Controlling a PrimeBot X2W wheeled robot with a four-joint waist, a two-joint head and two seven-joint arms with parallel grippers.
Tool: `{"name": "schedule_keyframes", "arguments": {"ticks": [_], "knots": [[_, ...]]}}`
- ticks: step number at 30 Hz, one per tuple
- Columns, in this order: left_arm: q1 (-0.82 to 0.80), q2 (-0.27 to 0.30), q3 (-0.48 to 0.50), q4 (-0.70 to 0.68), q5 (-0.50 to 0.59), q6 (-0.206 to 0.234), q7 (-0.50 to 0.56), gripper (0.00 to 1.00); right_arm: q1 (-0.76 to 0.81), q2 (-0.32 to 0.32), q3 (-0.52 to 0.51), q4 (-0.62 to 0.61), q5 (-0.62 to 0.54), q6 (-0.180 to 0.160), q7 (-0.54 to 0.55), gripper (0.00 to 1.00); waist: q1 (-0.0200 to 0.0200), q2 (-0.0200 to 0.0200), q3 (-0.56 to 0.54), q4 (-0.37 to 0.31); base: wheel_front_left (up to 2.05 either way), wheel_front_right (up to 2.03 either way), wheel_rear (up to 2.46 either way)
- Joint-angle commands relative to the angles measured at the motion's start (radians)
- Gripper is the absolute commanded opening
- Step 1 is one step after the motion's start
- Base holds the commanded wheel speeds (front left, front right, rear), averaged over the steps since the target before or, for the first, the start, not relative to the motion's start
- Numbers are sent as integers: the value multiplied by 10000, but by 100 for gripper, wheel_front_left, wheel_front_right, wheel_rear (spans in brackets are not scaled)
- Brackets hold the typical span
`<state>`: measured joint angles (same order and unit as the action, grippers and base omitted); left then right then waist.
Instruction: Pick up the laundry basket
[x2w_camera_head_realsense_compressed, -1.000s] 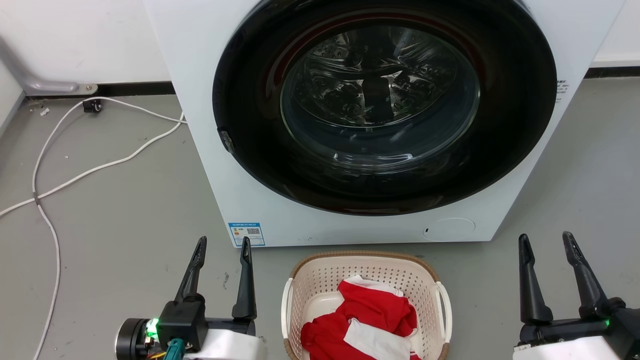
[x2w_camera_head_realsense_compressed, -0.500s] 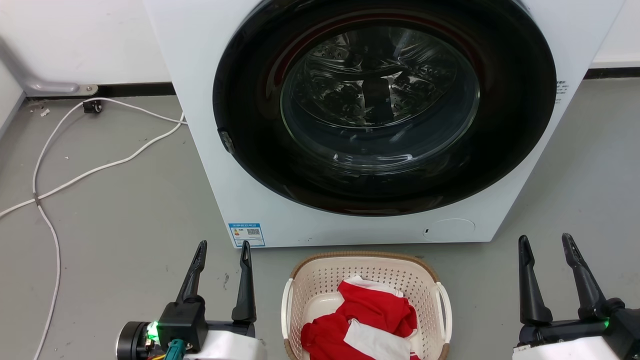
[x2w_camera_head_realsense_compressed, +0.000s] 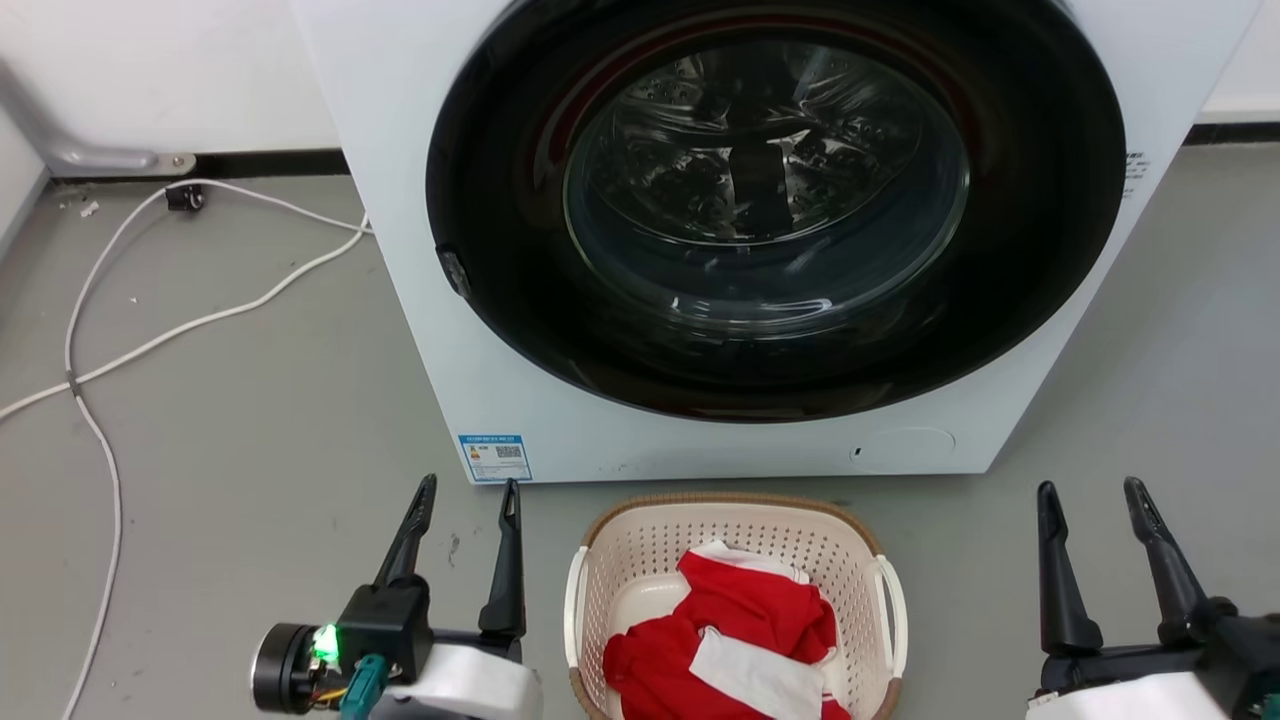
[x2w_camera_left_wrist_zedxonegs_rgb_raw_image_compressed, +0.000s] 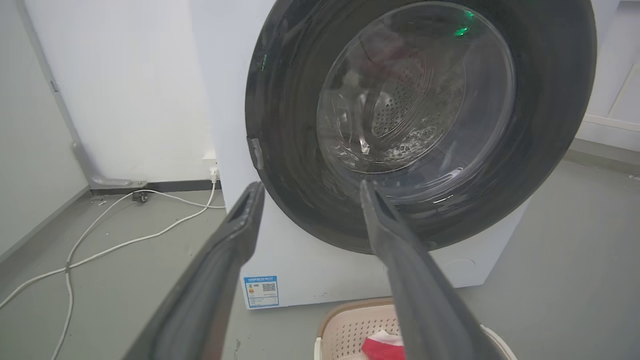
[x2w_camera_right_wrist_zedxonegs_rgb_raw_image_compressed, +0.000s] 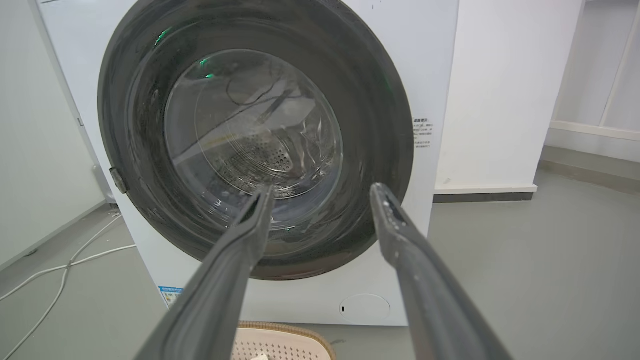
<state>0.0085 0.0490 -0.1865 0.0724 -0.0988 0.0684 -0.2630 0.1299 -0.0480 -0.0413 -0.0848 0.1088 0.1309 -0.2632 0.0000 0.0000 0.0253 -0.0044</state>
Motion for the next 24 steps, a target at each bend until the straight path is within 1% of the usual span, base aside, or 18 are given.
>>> {"name": "schedule_keyframes", "arguments": {"ticks": [1,8,15,19,24], "knots": [[-251,23,-22,177,72,-101,-28,100,-178,-41,-39,179,-212,-3,-25,100,0,0,138,-12,0,0,0],[-1251,22,-150,1381,-32,-578,-28,100,-984,-39,-364,1162,-859,-3,-23,100,0,0,1109,-90,0,0,0],[-2544,23,-433,3147,-313,-1096,-28,100,-2061,-34,-661,2153,-1502,-3,-23,100,0,0,2457,-125,0,0,0],[-3514,23,-578,4347,-327,-1272,-28,100,-2711,-31,-730,2829,-1870,-5,-25,100,0,0,3349,-123,0,0,0],[-4553,23,-750,5839,-425,-1374,-28,100,-3511,-31,-785,3889,-2298,-5,-23,100,0,0,4351,-99,0,0,0]]}}
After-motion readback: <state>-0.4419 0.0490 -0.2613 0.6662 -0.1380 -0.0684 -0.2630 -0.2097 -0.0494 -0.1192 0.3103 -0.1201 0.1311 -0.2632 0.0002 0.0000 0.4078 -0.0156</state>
